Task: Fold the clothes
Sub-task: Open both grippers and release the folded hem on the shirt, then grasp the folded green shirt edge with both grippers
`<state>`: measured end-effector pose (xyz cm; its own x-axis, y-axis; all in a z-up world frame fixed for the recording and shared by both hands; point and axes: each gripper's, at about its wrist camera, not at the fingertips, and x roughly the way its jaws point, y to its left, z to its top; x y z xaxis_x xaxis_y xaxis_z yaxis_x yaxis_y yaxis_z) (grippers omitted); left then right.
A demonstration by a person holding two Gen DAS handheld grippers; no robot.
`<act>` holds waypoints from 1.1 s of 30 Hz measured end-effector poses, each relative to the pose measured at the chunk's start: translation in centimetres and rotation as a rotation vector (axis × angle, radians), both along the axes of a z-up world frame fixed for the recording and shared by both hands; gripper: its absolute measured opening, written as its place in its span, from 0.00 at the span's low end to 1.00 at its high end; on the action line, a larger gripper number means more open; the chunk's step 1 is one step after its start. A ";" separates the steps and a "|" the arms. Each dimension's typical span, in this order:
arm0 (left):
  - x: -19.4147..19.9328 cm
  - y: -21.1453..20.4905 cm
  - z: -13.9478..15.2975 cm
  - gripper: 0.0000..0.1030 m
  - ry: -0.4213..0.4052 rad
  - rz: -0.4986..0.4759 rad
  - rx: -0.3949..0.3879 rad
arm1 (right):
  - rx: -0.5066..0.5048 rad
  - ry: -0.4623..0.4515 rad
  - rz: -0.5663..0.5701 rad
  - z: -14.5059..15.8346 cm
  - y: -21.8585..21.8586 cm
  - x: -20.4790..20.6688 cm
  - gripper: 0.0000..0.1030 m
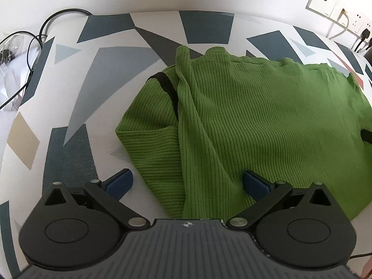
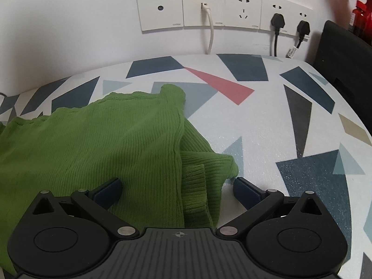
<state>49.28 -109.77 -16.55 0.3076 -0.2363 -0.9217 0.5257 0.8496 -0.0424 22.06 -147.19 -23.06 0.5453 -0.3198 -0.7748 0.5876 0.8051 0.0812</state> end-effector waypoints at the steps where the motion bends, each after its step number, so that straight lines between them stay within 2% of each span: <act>1: 0.0 -0.2 0.0 1.00 0.001 0.002 0.005 | -0.003 -0.001 -0.001 0.0 0.0 0.0 0.99; 8: 0.2 -1.3 -0.3 1.00 -0.009 0.027 0.003 | -0.016 -0.008 -0.006 -0.1 0.2 0.5 0.99; 15: -0.5 -1.2 -0.5 0.98 -0.051 0.035 -0.028 | -0.008 0.003 0.036 0.0 0.0 1.3 0.99; 16: -0.5 -1.3 -0.4 0.95 -0.050 0.035 -0.030 | -0.008 0.004 0.046 0.0 0.0 1.5 0.99; 17: -0.7 -1.4 -0.1 0.85 -0.054 0.028 -0.041 | -0.007 0.003 0.061 0.0 0.2 1.8 0.98; 18: -1.0 -1.5 0.2 0.62 -0.059 0.019 -0.054 | -0.007 -0.003 0.083 0.1 0.4 2.0 0.96; 19: -1.4 -1.6 0.5 0.50 -0.058 0.016 -0.077 | -0.007 -0.010 0.105 0.3 0.6 2.3 0.85; 20: -1.8 -1.8 0.6 0.36 -0.050 0.022 -0.093 | -0.007 -0.017 0.130 0.4 0.9 2.5 0.68; 21: -2.1 -2.0 0.6 0.30 -0.051 0.038 -0.101 | -0.004 -0.026 0.161 0.7 1.3 2.8 0.59; 22: -2.5 -2.2 0.6 0.29 -0.059 0.057 -0.102 | 0.006 -0.033 0.191 0.9 1.6 3.1 0.43; 23: -2.9 -2.2 0.7 0.27 -0.068 0.074 -0.102 | 0.023 -0.038 0.211 1.0 1.9 3.4 0.34; 26: -4.1 -1.5 1.2 0.25 -0.097 0.126 -0.096 | 0.056 -0.041 0.280 1.3 2.7 4.4 0.29; 30: -6.4 2.0 3.3 0.23 -0.162 0.207 -0.110 | 0.148 -0.076 0.365 2.1 4.2 5.3 0.24; 33: -8.2 6.7 5.5 0.23 -0.170 0.317 -0.192 | 0.082 -0.162 0.417 4.5 7.3 5.2 0.24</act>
